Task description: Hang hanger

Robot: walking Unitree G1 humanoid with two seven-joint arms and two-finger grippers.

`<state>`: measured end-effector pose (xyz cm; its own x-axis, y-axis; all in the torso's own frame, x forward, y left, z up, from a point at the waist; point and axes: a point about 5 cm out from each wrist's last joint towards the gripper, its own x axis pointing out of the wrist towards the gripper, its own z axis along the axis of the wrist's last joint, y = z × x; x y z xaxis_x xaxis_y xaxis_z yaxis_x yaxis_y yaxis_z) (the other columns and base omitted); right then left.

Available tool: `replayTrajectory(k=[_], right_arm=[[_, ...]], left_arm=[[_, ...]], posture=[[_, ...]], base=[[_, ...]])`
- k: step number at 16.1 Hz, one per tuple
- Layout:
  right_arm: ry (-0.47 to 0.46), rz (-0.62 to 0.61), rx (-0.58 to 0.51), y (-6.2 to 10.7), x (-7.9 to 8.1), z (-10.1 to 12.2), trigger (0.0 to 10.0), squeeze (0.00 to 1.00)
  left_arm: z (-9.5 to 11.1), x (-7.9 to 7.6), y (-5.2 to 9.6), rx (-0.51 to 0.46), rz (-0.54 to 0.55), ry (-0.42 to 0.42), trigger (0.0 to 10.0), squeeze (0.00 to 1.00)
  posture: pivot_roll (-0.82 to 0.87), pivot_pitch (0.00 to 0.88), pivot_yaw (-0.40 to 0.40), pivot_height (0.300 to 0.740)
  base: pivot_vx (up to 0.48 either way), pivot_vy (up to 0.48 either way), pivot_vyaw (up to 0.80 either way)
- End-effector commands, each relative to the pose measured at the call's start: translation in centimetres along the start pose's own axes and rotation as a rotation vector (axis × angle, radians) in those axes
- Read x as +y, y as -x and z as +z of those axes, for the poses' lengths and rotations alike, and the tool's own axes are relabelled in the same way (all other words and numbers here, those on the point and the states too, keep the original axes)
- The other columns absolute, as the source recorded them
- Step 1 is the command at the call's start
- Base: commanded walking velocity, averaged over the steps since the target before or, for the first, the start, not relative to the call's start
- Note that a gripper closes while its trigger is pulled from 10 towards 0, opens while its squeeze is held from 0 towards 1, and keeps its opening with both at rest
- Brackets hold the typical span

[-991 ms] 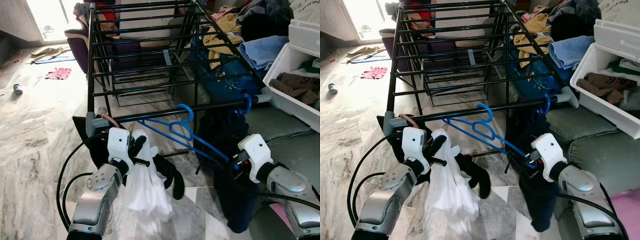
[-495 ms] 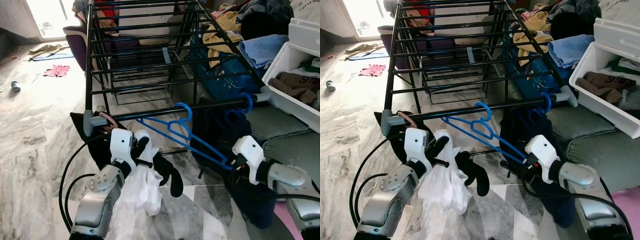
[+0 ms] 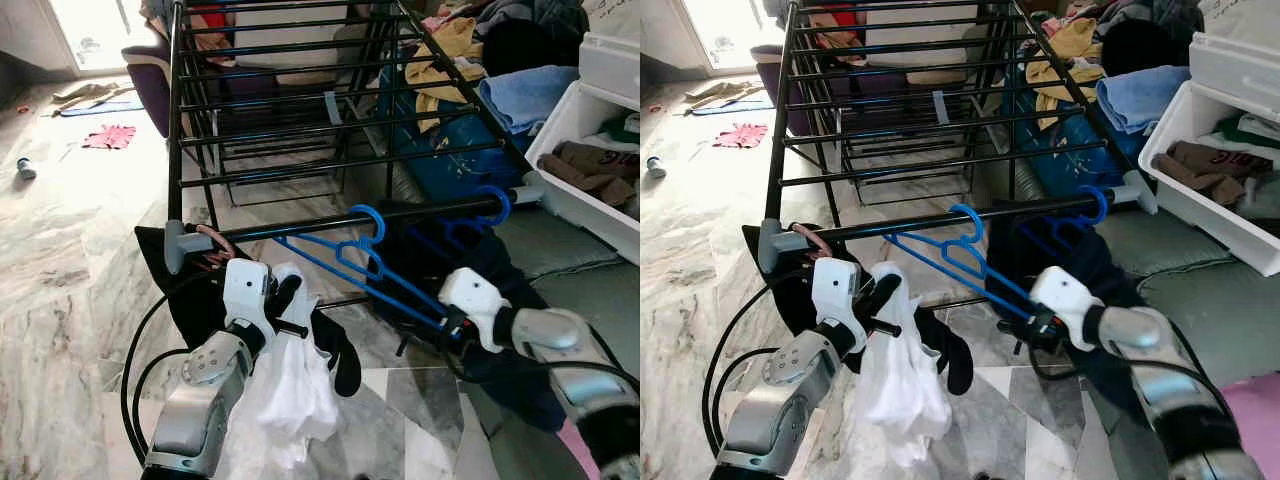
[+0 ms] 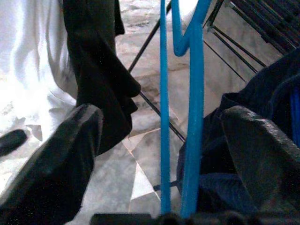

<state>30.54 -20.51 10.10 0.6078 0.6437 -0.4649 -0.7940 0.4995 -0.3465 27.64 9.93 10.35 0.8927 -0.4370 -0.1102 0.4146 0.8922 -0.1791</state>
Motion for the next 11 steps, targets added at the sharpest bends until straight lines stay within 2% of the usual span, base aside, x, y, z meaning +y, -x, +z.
replayTrajectory(k=[1, 6, 11], right_arm=[[0.020, -0.010, -0.002, -0.2, -0.3, 0.2, 0.0, 0.00], [0.040, 0.014, -0.038, -2.3, -1.0, 1.0, 0.0, 0.00], [0.049, 0.056, -0.028, -2.9, -1.3, 1.2, 0.1, 0.00]], left_arm=[[0.6, -0.2, -0.2, -0.019, -0.006, -0.016, 10.0, 0.00], [0.5, -0.3, -0.4, -0.015, -0.012, -0.025, 10.0, 0.00], [0.3, -0.5, -0.4, -0.004, -0.021, -0.029, 10.0, 0.00]], posture=[[-0.05, 0.093, -0.018, 0.740], [-0.04, 0.088, -0.020, 0.740], [-0.04, 0.085, -0.023, 0.740]], base=[[0.000, 0.000, 0.00], [0.000, 0.000, 0.00], [0.000, 0.000, 0.00]])
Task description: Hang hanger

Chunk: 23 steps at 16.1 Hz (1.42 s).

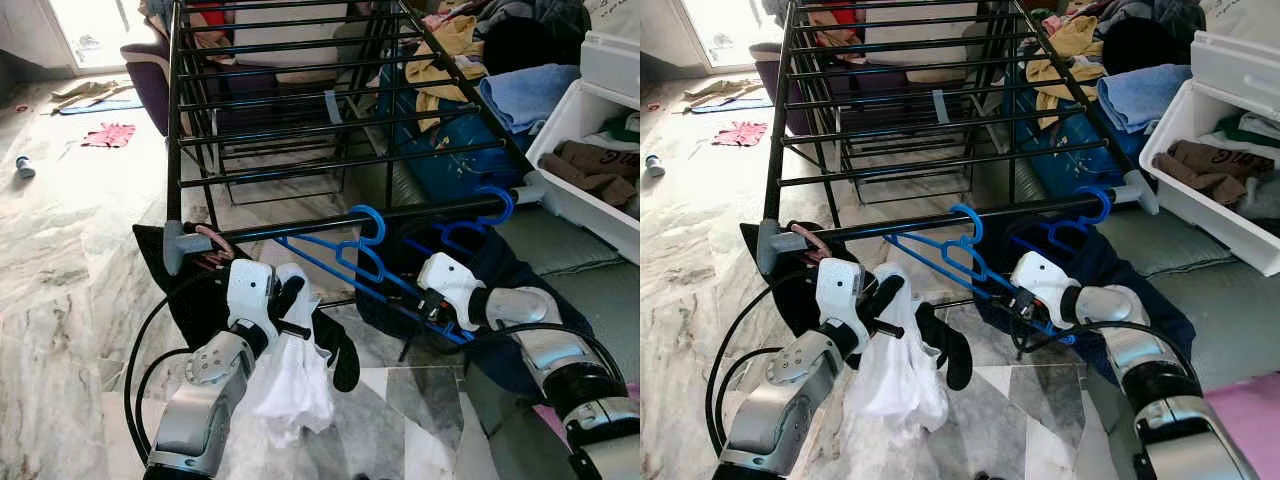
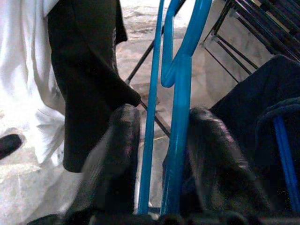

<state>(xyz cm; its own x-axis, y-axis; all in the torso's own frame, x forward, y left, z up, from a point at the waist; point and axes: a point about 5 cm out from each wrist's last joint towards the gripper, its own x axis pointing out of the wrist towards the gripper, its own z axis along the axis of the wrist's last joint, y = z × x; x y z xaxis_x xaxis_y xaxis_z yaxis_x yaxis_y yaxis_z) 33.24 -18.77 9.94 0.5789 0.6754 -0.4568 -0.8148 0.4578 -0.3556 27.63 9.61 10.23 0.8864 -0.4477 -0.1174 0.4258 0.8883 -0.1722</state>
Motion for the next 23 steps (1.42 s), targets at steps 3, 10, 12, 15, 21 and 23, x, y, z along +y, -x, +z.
replayTrajectory(k=[3, 10, 12, 15, 21, 23], right_arm=[[0.007, 0.043, 0.005, -0.3, 0.0, 0.1, 0.0, 0.00], [-0.047, -0.047, -0.018, -0.6, -0.1, -0.1, 1.1, 0.00], [-0.169, -0.272, -0.050, -0.3, 0.0, -0.7, 0.0, 0.00], [-0.314, -0.477, -0.110, 0.6, 2.3, -0.8, 0.0, 0.00], [-0.577, -0.704, -0.175, 0.9, 6.6, 1.4, 10.0, 0.00], [-0.605, -0.640, -0.116, 0.3, 9.1, 0.6, 10.0, 0.00]], left_arm=[[0.4, -0.3, -0.3, -0.004, -0.020, -0.026, 10.0, 0.00], [0.1, -0.6, -0.1, 0.002, -0.020, -0.030, 10.0, 0.00], [-0.2, -0.5, 0.2, 0.005, -0.009, -0.026, 10.0, 0.00], [-0.4, -0.5, 0.3, 0.017, -0.020, -0.029, 10.0, 0.00], [0.0, -0.2, 0.8, -0.032, 0.039, -0.068, 10.0, 0.00], [0.0, -0.2, 0.7, -0.036, 0.040, -0.080, 10.0, 0.00]], posture=[[-0.04, 0.083, -0.023, 0.740], [-0.04, 0.086, -0.036, 0.740], [-0.04, 0.084, -0.037, 0.740], [-0.05, 0.086, -0.016, 0.740], [-0.03, 0.066, -0.013, 0.740], [-0.03, 0.061, -0.014, 0.740]], base=[[0.000, 0.000, 0.00], [0.000, 0.000, 0.00], [0.000, 0.000, 0.00], [0.000, 0.000, 0.00], [0.000, 0.000, 0.00], [0.000, 0.000, 0.00]])
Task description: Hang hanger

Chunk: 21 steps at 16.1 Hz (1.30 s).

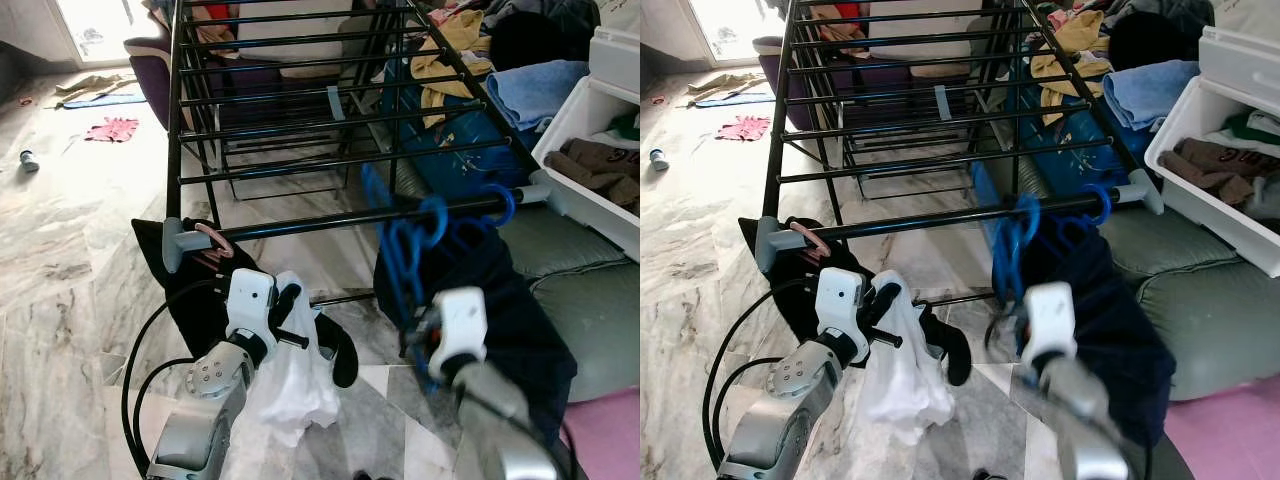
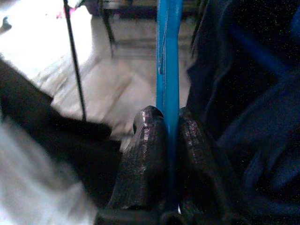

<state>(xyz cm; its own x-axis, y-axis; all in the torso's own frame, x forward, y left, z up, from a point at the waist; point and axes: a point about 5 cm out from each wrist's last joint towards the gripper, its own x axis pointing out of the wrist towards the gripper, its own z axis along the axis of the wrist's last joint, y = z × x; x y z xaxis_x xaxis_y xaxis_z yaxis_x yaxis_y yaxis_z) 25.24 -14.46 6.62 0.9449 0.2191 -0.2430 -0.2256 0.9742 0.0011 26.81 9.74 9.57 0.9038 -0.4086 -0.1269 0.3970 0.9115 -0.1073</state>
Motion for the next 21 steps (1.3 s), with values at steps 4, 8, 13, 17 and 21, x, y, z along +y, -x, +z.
replayTrajectory(k=[4, 8, 13, 17, 21], right_arm=[[0.026, -0.021, -0.019, -0.3, -0.4, 0.7, 10.0, 0.00], [0.049, 0.006, -0.009, -0.8, 0.0, 0.6, 10.0, 0.00], [0.046, -0.001, -0.015, -1.6, -0.3, 0.9, 10.0, 0.00], [0.034, -0.008, 0.003, -1.4, -0.2, 0.5, 10.0, 0.00], [0.034, -0.021, -0.009, -1.7, -0.4, 1.0, 10.0, 0.00]], left_arm=[[0.8, -0.1, -0.4, -0.048, -0.005, -0.050, 10.0, 0.00], [0.7, -0.1, -0.6, -0.057, -0.009, -0.056, 10.0, 0.00], [1.0, 0.4, -0.9, -0.064, -0.002, -0.069, 10.0, 0.00], [0.8, 0.7, -0.6, -0.056, -0.001, -0.077, 10.0, 0.00], [0.7, 0.6, -0.4, -0.053, 0.004, -0.073, 10.0, 0.00]], posture=[[-0.03, 0.023, -0.014, 0.740], [-0.02, 0.000, -0.026, 0.740], [-0.01, 0.000, -0.026, 0.740], [-0.01, 0.003, -0.030, 0.740], [-0.01, 0.029, -0.033, 0.740]], base=[[0.000, 0.000, 0.00], [-0.323, 0.000, 0.00], [-0.368, 0.000, 0.00], [-0.367, 0.000, 0.00], [-0.359, 0.000, 0.00]])
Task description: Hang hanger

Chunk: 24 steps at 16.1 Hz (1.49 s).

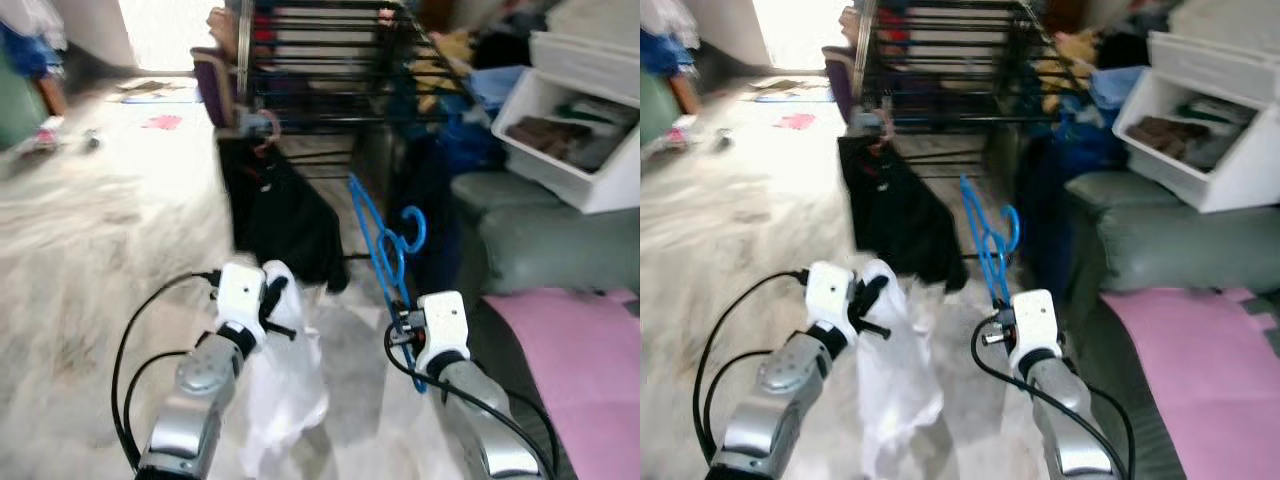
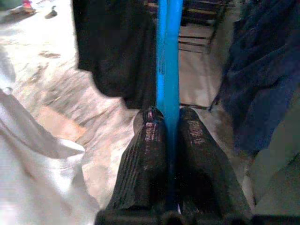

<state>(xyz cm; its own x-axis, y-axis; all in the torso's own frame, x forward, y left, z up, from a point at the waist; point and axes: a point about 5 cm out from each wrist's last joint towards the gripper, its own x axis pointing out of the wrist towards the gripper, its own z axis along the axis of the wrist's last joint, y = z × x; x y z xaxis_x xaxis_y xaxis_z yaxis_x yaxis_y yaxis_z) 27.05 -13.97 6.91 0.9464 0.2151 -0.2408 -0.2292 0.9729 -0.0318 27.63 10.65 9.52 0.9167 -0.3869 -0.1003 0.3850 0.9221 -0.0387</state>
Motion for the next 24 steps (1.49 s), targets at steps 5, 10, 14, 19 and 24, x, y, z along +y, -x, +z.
replayTrajectory(k=[5, 10, 14, 19, 24], right_arm=[[0.001, -0.013, 0.000, 0.01, -0.23, 0.18, 10.0, 0.00], [0.006, -0.012, 0.004, -0.10, -0.19, 0.21, 10.0, 0.00], [0.016, -0.011, 0.006, -0.27, -0.21, 0.26, 10.0, 0.00], [0.023, -0.009, 0.005, -0.35, -0.13, 0.30, 10.0, 0.00], [0.029, -0.006, 0.001, -0.43, -0.07, 0.39, 10.0, 0.00]], left_arm=[[0.70, -0.57, -0.01, -0.025, -0.014, 0.000, 10.0, 0.00], [0.70, -0.63, -0.06, -0.022, -0.013, 0.003, 10.0, 0.00], [0.77, -0.76, -0.22, -0.025, -0.015, 0.007, 10.0, 0.00], [0.75, -0.53, -0.40, -0.018, 0.005, 0.054, 10.0, 0.00], [0.82, -0.58, -0.47, -0.021, -0.006, 0.058, 10.0, 0.00]], posture=[[-0.01, 0.047, -0.036, 0.740], [-0.01, 0.058, -0.036, 0.740], [-0.01, 0.060, -0.037, 0.740], [-0.02, 0.061, -0.037, 0.740], [-0.02, 0.063, -0.034, 0.740]], base=[[-0.311, 0.000, 0.00], [-0.319, 0.000, 0.00], [-0.248, 0.000, 0.00], [0.000, 0.000, 0.00], [0.000, 0.299, 0.00]])
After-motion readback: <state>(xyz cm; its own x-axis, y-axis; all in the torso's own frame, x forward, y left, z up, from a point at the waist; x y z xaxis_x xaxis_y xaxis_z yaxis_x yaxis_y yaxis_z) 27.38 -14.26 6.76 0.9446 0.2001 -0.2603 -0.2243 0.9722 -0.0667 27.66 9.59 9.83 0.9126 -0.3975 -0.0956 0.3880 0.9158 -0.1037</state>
